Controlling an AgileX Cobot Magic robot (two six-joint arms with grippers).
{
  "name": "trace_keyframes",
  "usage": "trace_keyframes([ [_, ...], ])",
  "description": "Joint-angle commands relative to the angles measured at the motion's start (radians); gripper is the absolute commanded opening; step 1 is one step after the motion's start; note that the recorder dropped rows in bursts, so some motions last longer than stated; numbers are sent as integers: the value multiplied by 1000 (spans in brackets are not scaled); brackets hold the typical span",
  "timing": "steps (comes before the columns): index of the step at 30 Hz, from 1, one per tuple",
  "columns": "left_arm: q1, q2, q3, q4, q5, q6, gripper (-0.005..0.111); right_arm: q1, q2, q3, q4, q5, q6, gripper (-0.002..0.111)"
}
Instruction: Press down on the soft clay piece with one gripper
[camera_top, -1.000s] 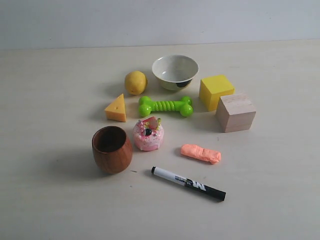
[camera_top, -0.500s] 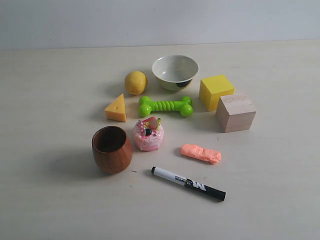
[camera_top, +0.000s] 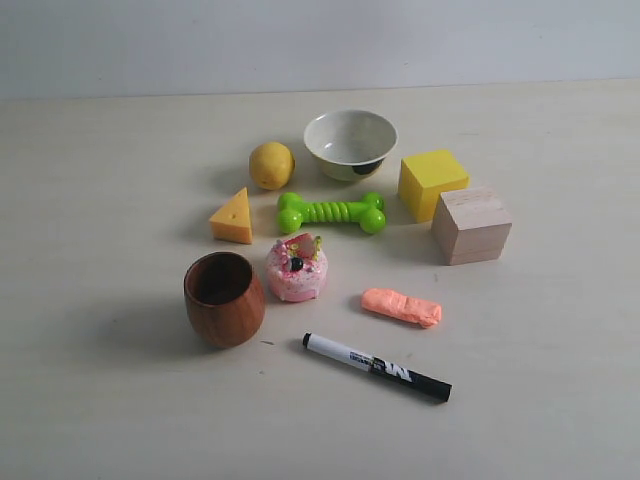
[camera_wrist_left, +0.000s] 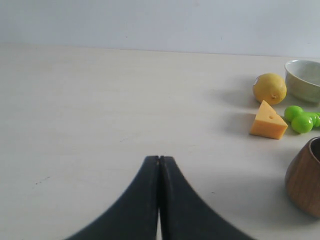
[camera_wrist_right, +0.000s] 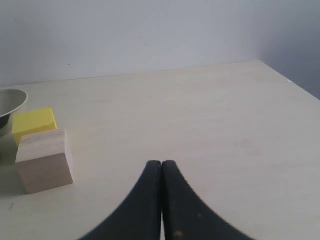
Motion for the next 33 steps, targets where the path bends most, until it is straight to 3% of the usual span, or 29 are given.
trace_keyframes([
  [1,2,-6,-4,-2,-10,-1,0,1,-6,13,-4,5,-5,0],
  [33,2,-6,-4,-2,-10,-1,0,1,-6,13,-2,-7,-31,0],
])
